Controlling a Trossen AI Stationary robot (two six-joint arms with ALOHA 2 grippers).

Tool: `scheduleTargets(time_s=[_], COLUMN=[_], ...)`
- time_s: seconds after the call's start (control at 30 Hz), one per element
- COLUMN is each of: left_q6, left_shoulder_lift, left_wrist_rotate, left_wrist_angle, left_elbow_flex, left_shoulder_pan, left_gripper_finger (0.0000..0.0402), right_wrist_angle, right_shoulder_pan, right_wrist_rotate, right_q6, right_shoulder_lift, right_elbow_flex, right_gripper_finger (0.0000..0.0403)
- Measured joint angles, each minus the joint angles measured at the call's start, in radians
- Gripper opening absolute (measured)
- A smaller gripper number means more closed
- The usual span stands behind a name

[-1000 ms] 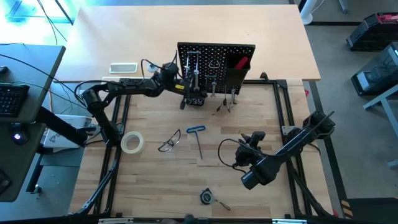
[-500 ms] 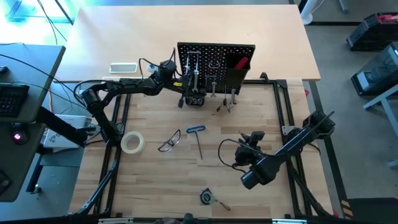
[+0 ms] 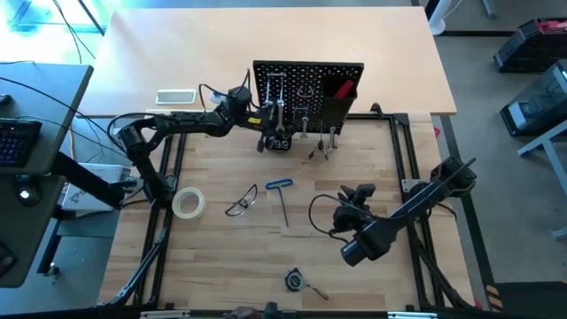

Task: Hang tools onto peg board
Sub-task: Hang the wire stripper onto the peg board

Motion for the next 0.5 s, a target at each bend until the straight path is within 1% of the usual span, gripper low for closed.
scheduleTargets(time_s=[0.13, 0.2, 0.37, 0.5], left_q6=[-0.011, -0.011, -0.013, -0.01], left_shoulder_lift=[0.024, 0.034, 0.061, 0.069], left_wrist_rotate=[-0.006, -0.006, -0.009, -0.021], left_wrist_angle=[0.024, 0.026, -0.024, -0.04], left_elbow_flex=[0.003, 0.024, 0.079, 0.097], left_shoulder_pan=[-0.003, -0.003, -0.004, -0.004], left_gripper_finger=[0.0017, 0.0017, 0.0017, 0.0017], right_wrist_angle=[0.0, 0.0, 0.0, 0.0], right_shoulder_pan=[-0.002, -0.002, -0.002, -0.002], right_wrist_rotate=[0.0, 0.0, 0.001, 0.0], right_q6=[0.0, 0.0, 0.0, 0.002], right_shoulder_lift=[0.0, 0.0, 0.0, 0.0], right_elbow_flex=[0.0, 0.0, 0.0, 0.0], right_gripper_finger=[0.0131, 0.0131, 0.0131, 0.0131])
